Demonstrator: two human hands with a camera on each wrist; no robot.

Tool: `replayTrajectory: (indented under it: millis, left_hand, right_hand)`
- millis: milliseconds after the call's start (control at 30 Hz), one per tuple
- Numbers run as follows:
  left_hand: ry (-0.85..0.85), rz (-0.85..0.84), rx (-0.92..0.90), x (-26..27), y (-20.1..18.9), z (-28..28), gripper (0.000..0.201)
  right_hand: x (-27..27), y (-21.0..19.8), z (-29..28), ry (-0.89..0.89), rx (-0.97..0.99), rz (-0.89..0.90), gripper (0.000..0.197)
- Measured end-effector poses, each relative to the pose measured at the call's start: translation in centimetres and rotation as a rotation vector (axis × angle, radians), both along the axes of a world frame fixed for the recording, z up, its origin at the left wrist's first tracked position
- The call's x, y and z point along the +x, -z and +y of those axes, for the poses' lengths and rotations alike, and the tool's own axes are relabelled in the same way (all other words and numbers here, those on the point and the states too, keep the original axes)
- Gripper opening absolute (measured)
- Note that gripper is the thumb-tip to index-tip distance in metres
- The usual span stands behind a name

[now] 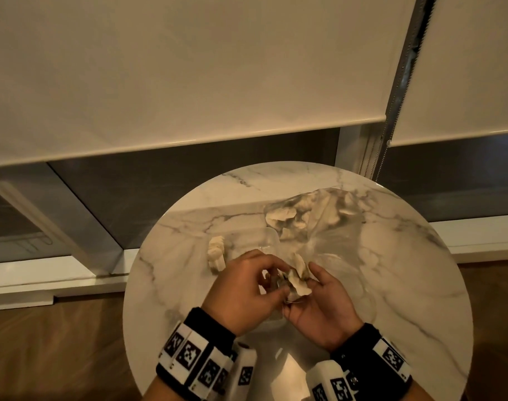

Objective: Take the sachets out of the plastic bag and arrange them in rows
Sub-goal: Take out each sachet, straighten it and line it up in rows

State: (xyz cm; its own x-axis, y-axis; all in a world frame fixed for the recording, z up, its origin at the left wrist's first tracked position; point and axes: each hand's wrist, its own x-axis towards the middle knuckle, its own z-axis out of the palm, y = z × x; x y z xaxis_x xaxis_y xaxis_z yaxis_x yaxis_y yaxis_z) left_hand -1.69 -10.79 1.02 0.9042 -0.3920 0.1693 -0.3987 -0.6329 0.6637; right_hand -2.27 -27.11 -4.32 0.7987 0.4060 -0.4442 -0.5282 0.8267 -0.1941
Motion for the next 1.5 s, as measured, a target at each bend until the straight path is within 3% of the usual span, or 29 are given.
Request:
replayTrajectory:
  millis: [133, 333, 567, 733, 867, 1000, 1233, 1500]
  left_hand:
    - [0.047, -0.045, 0.030, -0.4, 0.8, -0.7, 0.039]
    - [0.026, -0.089, 0.169, -0.8, 2.6, -1.3, 0.015]
    - [0.008, -0.012, -0.120, -1.1, 0.9, -0.7, 0.009]
    - [-0.119, 0.007, -0.296, -0.3, -0.2, 1.1, 0.008]
    - [-0.227, 0.061, -0.391, 1.4, 0.3, 3.8, 0.009]
    - [-0.350, 0.138, -0.383, 3.8, 1.8, 6.1, 0.007]
    - [-0.405, 0.271, 0.105, 7.1, 5.7, 9.8, 0.004]
    - [-0.360, 0.197, 0.445, 9.3, 5.3, 10.6, 0.005]
  right_hand:
    - [-0.1, -0.1, 0.4, -0.023, -0.009, -0.041, 0.050]
    - [-0.3, 0.5, 0.8, -0.045, -0.061, -0.014, 0.037]
    - [-0.2, 0.6, 0.5, -0.028, -0.031, -0.007, 0.041]
    - [-0.1, 0.7, 0.5, -0.016, -0.027, -0.052, 0.069]
    - [0.0, 0.3, 0.3, 0.008, -0.022, 0.026, 0.019]
    - [0.1, 0.1, 0.0, 0.015, -0.034, 0.038, 0.009]
    - [0.3, 0.2, -0.5, 0.019, -0.055, 0.040, 0.015]
    - [1.5, 0.4, -2.4, 0.115, -0.108, 0.035, 0.022]
